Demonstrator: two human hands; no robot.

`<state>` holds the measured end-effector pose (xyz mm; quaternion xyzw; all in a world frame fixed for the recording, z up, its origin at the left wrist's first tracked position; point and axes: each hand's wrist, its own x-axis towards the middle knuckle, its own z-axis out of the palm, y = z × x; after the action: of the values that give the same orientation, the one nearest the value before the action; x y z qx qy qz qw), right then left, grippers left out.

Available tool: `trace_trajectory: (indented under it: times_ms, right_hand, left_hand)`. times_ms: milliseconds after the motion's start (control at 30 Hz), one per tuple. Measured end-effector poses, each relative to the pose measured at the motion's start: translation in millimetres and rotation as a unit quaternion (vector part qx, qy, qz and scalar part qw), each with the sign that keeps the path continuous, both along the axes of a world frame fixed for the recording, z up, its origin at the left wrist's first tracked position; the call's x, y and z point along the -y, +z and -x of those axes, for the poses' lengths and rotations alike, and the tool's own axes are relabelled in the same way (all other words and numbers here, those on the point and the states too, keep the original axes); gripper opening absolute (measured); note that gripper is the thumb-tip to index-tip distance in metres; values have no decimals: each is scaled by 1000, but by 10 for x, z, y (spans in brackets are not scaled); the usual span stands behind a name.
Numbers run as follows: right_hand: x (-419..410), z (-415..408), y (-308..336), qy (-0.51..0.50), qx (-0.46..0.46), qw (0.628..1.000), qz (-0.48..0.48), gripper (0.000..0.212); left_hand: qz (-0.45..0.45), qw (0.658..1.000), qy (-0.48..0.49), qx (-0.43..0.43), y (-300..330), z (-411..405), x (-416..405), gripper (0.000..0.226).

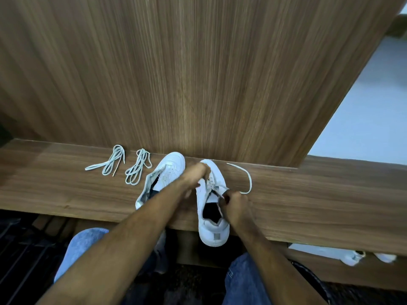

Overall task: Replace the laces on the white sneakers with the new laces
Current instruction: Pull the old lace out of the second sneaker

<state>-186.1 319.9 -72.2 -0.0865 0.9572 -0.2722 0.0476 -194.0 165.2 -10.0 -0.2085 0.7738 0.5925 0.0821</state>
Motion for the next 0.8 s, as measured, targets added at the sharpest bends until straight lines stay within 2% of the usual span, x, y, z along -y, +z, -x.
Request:
trace_trajectory:
  times_ms: [33, 67, 100, 167, 267, 300, 433, 533, 600, 667, 733, 800]
  right_hand:
    - [6, -2, 15, 5, -4, 1000, -9, 21]
    - [10, -6, 25, 6, -8, 1000, -15, 21]
    - [9, -2, 22, 6, -8, 1000, -17, 21]
    - [5, -5, 35, 8, 1, 1000, -19, 22]
    - [-14, -1, 35, 15, 4, 1000, -18, 20]
    - [-22, -6, 38, 16, 1, 1000, -16, 20]
    - [-24, -22, 42, 25, -1, 1000, -12, 20]
    - [-13, -31, 67, 19, -7, 999, -32, 22]
    - [-4, -31, 68, 14, -11, 999, -44, 24]
    - [7, -24, 62, 9, -11, 999, -50, 25]
    - [16, 2, 38, 9, -7, 999, -47, 25]
    - [21, 24, 24, 10, 1, 999, -40, 25]
  left_hand:
    - [-69, 997, 27, -19, 147, 13, 21, 14]
    - [-116, 992, 41, -40, 300, 11, 45, 8]
    - [-145, 987, 51, -53, 449, 15, 73, 12]
    - [-168, 981, 71, -73, 708, 51, 150, 25]
    - [-210, 965, 103, -117, 1038, 163, 251, 10]
    - [-209, 962, 118, -131, 1123, 199, 285, 12]
    - [-119, 966, 164, -160, 1212, 306, 325, 9]
    - [35, 970, 199, -138, 850, 345, 342, 9]
    - [194, 967, 146, -73, 482, 237, 313, 35]
    - [326, 940, 96, -38, 117, 36, 198, 58]
    - [333, 939, 65, -51, -188, -134, 64, 62]
    - [290, 955, 21, -52, -387, -257, -45, 49]
